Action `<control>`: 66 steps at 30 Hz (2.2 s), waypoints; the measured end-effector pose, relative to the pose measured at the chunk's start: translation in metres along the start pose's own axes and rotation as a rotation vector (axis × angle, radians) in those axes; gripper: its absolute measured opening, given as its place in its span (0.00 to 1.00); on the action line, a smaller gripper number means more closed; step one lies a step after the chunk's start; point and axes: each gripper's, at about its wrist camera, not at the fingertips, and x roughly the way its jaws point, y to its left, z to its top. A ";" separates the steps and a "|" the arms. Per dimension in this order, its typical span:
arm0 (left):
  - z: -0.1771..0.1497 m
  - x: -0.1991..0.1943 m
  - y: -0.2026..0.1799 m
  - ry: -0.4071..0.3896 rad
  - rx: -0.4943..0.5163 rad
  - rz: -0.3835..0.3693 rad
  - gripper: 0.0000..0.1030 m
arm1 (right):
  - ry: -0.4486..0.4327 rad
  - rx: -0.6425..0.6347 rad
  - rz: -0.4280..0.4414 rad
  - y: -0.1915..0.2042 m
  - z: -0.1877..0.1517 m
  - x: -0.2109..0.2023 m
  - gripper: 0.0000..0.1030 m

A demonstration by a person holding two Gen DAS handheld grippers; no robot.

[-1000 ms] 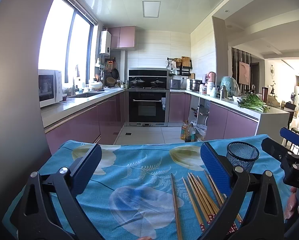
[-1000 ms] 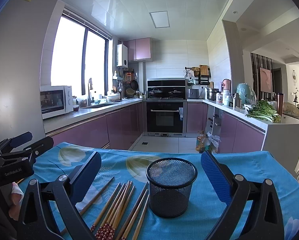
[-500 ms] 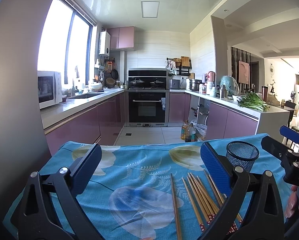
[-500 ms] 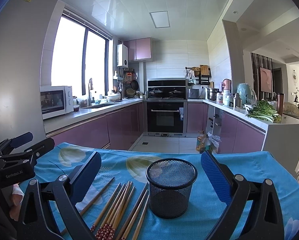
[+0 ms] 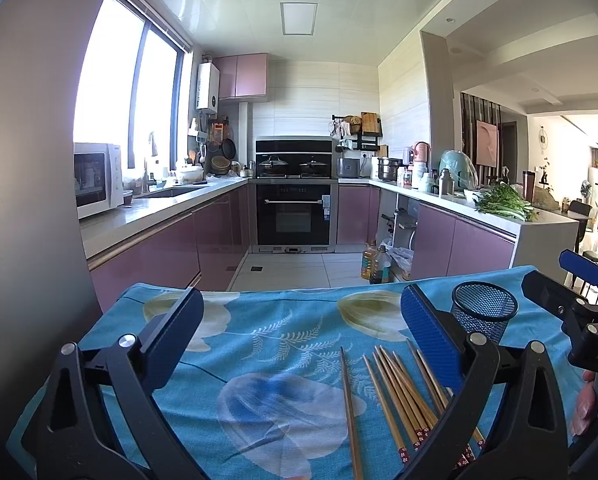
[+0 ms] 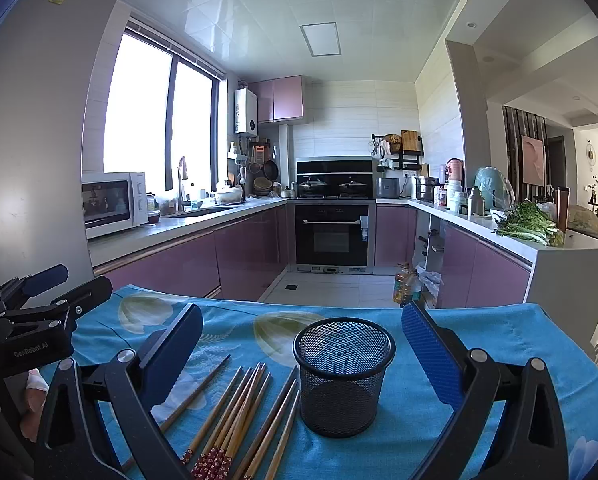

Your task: Organize utensils

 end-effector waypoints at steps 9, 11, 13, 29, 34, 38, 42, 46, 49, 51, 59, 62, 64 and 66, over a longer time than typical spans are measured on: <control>0.000 0.002 -0.001 0.002 0.000 -0.002 0.94 | 0.005 0.002 0.002 0.000 -0.001 0.000 0.94; 0.000 0.002 -0.001 0.001 0.001 -0.002 0.94 | 0.005 0.003 0.003 0.000 -0.001 0.001 0.94; 0.000 0.002 -0.001 0.002 0.002 -0.002 0.94 | 0.006 0.004 0.005 0.000 -0.001 0.001 0.94; -0.005 0.003 0.001 0.014 0.012 -0.006 0.94 | 0.021 0.013 0.017 0.000 -0.004 0.004 0.94; -0.005 0.004 0.001 0.022 0.018 -0.007 0.94 | 0.024 0.015 0.023 -0.001 -0.006 0.004 0.94; -0.004 0.004 0.001 0.023 0.021 -0.006 0.94 | 0.028 0.017 0.027 0.001 -0.006 0.004 0.94; -0.005 0.004 0.000 0.030 0.027 -0.009 0.94 | 0.044 0.016 0.037 0.001 -0.007 0.005 0.94; -0.008 0.007 -0.001 0.053 0.040 -0.020 0.94 | 0.089 0.005 0.058 0.000 -0.011 0.006 0.94; -0.011 0.014 -0.002 0.092 0.054 -0.035 0.94 | 0.161 -0.004 0.076 -0.001 -0.019 0.012 0.94; -0.014 0.021 -0.001 0.133 0.057 -0.058 0.94 | 0.217 -0.021 0.073 0.000 -0.027 0.017 0.94; -0.037 0.056 -0.002 0.307 0.083 -0.093 0.94 | 0.495 -0.046 0.082 0.001 -0.064 0.052 0.78; -0.049 0.073 -0.007 0.394 0.115 -0.110 0.94 | 0.552 -0.034 0.086 -0.002 -0.073 0.062 0.66; -0.057 0.085 -0.010 0.445 0.133 -0.124 0.88 | 0.582 -0.035 0.083 -0.002 -0.077 0.067 0.57; -0.066 0.096 -0.013 0.499 0.137 -0.154 0.80 | 0.606 -0.034 0.087 -0.002 -0.077 0.071 0.49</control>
